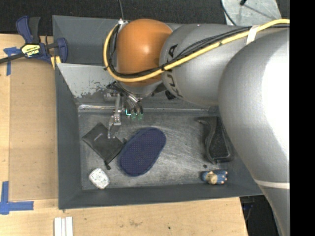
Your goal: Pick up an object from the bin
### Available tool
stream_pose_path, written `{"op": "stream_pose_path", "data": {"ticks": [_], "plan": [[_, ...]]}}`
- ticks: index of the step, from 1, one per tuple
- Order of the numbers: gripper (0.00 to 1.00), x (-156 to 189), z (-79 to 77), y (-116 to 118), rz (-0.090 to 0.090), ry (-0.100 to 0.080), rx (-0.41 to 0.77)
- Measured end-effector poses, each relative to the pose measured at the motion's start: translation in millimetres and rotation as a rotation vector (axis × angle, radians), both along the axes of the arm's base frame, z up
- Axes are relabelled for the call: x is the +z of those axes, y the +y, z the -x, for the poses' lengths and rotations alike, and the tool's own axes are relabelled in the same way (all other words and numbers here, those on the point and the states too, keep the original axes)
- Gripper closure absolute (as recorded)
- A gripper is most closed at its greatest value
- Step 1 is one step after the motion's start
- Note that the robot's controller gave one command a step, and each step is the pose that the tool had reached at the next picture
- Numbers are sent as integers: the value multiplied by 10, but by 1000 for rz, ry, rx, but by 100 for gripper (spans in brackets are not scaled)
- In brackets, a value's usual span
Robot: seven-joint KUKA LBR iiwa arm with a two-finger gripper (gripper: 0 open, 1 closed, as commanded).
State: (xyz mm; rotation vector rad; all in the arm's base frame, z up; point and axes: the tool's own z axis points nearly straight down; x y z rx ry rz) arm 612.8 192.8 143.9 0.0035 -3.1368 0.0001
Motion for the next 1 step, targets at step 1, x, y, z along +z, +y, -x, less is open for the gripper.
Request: {"op": "stream_pose_path", "data": {"ticks": [1], "plan": [[0, -728, 278, 313, -3, -13, -55]]}}
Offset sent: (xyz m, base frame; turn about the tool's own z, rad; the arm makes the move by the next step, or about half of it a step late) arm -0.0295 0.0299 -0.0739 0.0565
